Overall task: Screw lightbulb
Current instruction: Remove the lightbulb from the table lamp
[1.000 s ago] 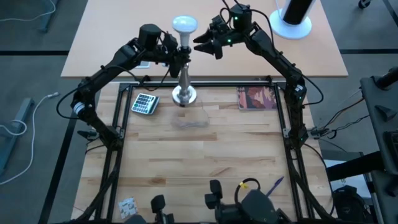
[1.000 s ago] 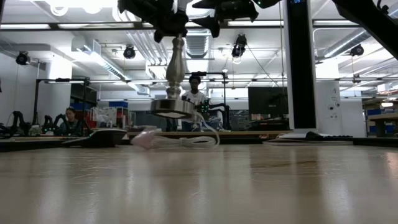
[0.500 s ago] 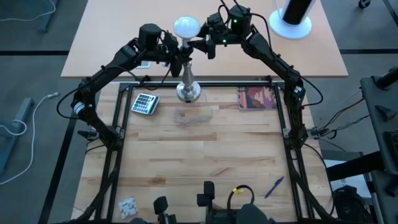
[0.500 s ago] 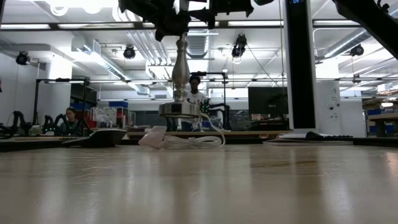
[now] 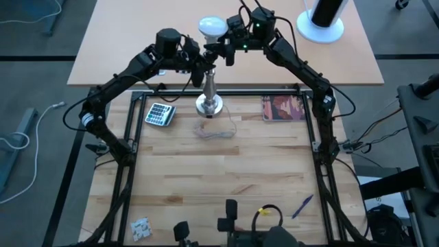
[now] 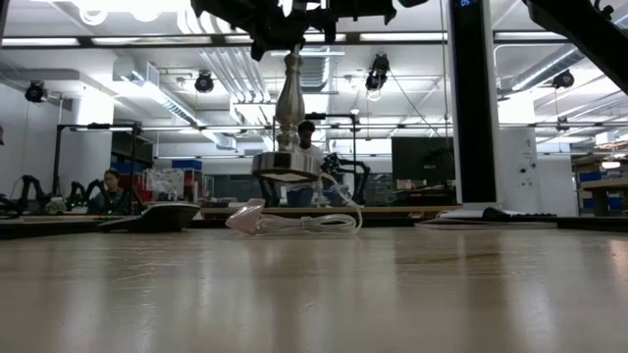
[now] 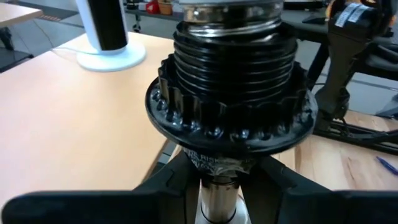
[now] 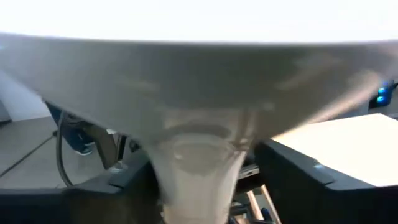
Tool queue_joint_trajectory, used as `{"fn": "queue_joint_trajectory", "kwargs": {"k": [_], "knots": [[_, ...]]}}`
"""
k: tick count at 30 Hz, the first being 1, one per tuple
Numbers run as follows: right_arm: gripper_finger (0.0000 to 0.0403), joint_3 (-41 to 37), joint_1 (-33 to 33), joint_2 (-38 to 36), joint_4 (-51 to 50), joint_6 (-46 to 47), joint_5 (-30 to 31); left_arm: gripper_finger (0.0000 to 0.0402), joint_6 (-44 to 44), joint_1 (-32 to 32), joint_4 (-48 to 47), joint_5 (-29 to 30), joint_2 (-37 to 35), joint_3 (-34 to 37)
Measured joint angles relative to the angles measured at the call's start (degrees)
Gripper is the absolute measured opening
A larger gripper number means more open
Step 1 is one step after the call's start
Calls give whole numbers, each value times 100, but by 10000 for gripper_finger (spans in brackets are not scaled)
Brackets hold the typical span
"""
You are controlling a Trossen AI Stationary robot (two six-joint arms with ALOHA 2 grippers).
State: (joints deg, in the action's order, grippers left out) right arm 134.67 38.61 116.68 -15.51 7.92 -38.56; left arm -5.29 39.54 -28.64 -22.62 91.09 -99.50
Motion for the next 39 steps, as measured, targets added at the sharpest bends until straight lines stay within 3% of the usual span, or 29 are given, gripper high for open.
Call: {"fn": "queue_joint_trajectory", "kwargs": {"k": [4, 8, 13, 22, 26, 30, 34, 39], "knots": [[138, 0, 2, 0, 0, 94, -243, 84, 36, -50, 1, 71, 0, 0], [141, 2, 5, -2, -5, 45, -370, 74, -2, -93, -14, 39, 0, 0], [141, 2, 134, -7, 1, 492, -712, 77, 19, -70, -37, -650, -42, -2], [141, 20, 188, -17, 592, 862, -1764, 76, 237, 115, 364, -2579, -155, -4], [141, 31, 114, 118, 1535, 1281, -2162, 77, 767, 201, 1046, -3799, -86, -4], [141, 26, 61, 321, 2937, 2110, -2531, 76, 1912, 263, 1892, -4899, 22, -4], [141, 9, -1, 498, 4016, 2863, -2656, 77, 2683, 254, 2109, -5427, 39, -4], [141, 9, -29, 522, 4109, 3084, -2784, 78, 2885, 219, 2077, -5529, 39, -4]]}}
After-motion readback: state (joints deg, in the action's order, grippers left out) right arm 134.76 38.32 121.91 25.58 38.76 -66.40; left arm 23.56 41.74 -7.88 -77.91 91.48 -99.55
